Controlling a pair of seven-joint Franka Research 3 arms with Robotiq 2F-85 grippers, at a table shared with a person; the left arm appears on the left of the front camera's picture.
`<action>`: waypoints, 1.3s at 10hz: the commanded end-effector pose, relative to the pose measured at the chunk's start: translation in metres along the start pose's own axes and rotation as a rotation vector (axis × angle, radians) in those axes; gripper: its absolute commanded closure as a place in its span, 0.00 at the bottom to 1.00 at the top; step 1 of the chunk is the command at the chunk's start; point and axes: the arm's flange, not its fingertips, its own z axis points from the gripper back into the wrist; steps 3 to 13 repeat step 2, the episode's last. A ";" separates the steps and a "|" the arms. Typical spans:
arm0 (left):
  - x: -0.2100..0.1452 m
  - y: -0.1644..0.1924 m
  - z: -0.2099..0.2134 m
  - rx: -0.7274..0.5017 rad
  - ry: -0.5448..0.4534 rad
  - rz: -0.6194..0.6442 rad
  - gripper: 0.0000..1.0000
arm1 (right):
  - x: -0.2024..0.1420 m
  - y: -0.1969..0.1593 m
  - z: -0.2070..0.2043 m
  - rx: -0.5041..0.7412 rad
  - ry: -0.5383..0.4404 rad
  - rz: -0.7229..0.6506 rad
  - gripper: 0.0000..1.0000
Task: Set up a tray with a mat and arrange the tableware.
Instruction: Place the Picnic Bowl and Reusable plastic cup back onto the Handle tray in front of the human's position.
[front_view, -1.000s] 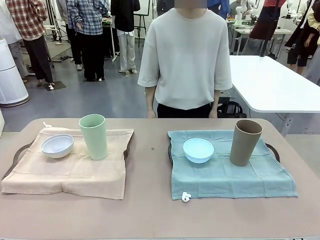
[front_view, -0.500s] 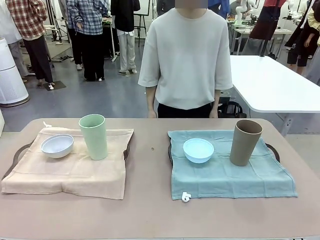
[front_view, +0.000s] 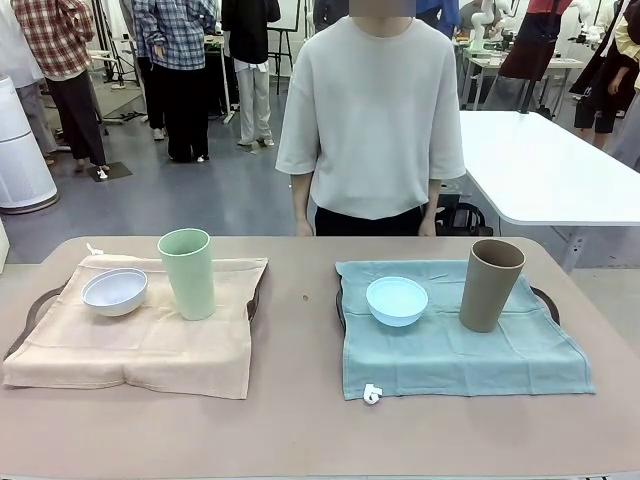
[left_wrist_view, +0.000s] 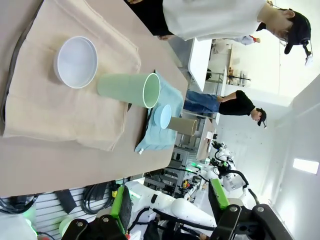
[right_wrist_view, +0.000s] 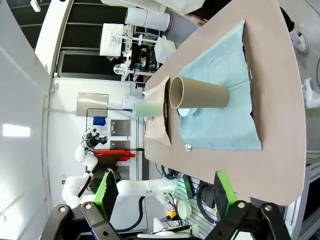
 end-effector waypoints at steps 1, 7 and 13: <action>0.000 0.002 0.003 -0.017 0.006 -0.013 0.18 | -0.001 -0.001 0.000 0.009 0.001 0.005 0.00; 0.000 0.002 0.003 -0.017 0.006 -0.013 0.18 | -0.001 -0.001 0.000 0.009 0.001 0.005 0.00; 0.000 0.002 0.003 -0.017 0.006 -0.013 0.18 | -0.001 -0.001 0.000 0.009 0.001 0.005 0.00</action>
